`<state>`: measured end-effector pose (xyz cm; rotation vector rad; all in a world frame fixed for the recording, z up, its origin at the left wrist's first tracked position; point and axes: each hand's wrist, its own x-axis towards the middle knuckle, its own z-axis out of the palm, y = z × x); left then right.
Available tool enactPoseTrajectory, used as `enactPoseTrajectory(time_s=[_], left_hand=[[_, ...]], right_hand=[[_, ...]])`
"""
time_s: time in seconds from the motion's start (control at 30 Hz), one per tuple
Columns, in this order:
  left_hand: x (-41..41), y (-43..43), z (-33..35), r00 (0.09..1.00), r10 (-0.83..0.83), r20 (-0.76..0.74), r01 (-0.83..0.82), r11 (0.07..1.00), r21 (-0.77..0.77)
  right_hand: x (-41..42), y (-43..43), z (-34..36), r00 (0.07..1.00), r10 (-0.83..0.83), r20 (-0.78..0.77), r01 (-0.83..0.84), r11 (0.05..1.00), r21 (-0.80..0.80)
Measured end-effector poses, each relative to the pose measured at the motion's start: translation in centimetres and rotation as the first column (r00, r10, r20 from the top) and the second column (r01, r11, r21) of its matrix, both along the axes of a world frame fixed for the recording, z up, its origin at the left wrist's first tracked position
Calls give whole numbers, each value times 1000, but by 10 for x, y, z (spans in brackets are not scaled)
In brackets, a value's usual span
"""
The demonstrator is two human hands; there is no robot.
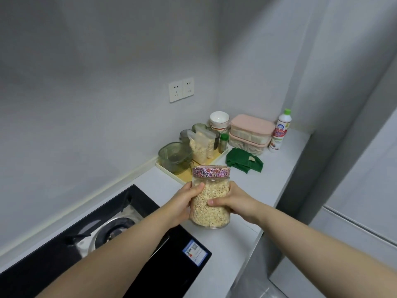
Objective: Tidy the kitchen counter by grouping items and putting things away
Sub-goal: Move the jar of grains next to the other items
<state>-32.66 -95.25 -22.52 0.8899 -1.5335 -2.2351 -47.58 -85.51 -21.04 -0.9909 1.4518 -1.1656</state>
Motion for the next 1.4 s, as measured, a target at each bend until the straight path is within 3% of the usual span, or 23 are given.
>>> enactPoseTrajectory(time_s=[0.27,0.43,0.57,0.77,0.93,1.4], left_hand=[[-83,-27,-11,995,9,98,8,985,-173],[-142,-49,-18,979,-37,201,111,923,-369],[-177,-55,-27,985,11,174,55,929,-367],[-194,-73,-44,963,80,258,46,893,-448],[-195,-88,-56,940,122,320,56,866,-496],[-213,-125,-71,929,150,339,15,898,-440]], right_hand=[[-92,-26,-15,995,44,-90,-42,999,21],[-158,-50,-33,955,80,-287,-78,997,17],[-194,-63,-37,938,113,-327,-108,994,35],[-220,-90,-70,924,181,-337,-162,983,84],[-216,-106,-87,905,132,-405,-132,991,28],[-230,-146,-91,895,130,-426,-102,991,88]])
